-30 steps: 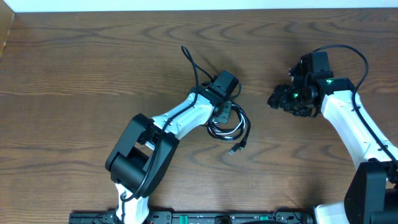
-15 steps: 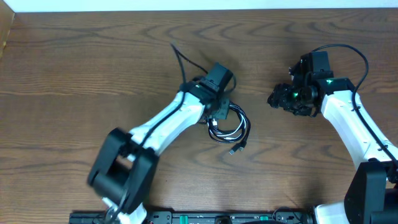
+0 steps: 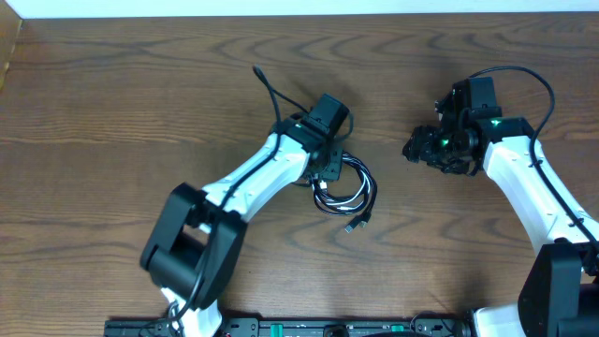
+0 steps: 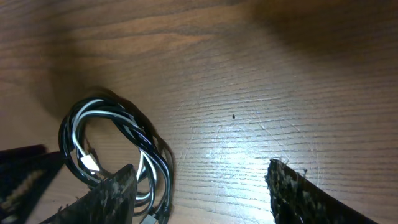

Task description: Untangle cables

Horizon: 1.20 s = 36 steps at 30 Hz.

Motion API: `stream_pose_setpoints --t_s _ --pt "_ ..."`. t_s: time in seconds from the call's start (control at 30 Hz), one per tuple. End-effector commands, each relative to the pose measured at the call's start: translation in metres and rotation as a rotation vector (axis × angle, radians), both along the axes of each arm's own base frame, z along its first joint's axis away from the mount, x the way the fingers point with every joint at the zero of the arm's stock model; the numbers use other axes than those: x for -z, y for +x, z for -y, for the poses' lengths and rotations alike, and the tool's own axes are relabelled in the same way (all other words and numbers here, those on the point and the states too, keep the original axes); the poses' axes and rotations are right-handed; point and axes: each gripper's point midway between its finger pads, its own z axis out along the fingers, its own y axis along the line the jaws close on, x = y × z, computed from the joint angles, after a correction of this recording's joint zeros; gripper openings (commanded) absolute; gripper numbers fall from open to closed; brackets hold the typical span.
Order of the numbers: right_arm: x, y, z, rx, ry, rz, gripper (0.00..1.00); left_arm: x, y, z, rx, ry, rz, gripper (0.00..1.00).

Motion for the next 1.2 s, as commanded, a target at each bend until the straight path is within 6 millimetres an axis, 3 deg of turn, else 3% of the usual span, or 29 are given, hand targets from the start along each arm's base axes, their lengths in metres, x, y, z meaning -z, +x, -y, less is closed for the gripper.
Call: stream_pose_setpoints --t_s 0.0,0.5,0.73,0.77,0.87,0.93,1.03,1.1,1.17 --pt "-0.001 0.001 0.000 -0.013 -0.011 0.007 0.64 0.015 -0.008 0.009 -0.028 0.010 -0.044 0.26" --pt "0.000 0.000 0.000 -0.017 -0.013 0.004 0.64 0.051 -0.012 -0.004 -0.148 0.131 -0.065 0.23" --pt "0.000 0.000 0.000 -0.019 -0.013 0.005 0.64 0.060 -0.034 0.011 -0.081 0.149 -0.074 0.19" --pt "0.000 0.000 0.000 -0.020 -0.013 0.005 0.64 0.059 -0.033 0.012 -0.077 0.160 -0.057 0.08" --pt "0.000 0.000 0.000 -0.020 -0.013 0.005 0.64 0.054 -0.025 0.016 -0.050 0.150 -0.032 0.07" --pt "0.000 0.000 0.000 -0.020 -0.013 0.005 0.64 0.042 -0.019 0.019 -0.035 0.130 -0.017 0.07" --pt "0.000 0.000 0.000 -0.020 -0.013 0.006 0.64 0.004 -0.006 0.024 -0.037 0.070 0.055 0.07" --pt "0.000 0.001 0.000 -0.020 -0.013 0.008 0.64 -0.027 0.000 0.027 -0.034 0.019 0.118 0.07" --pt "0.000 0.001 0.000 -0.020 -0.013 0.008 0.64 -0.073 0.005 0.030 -0.015 -0.048 0.217 0.08"
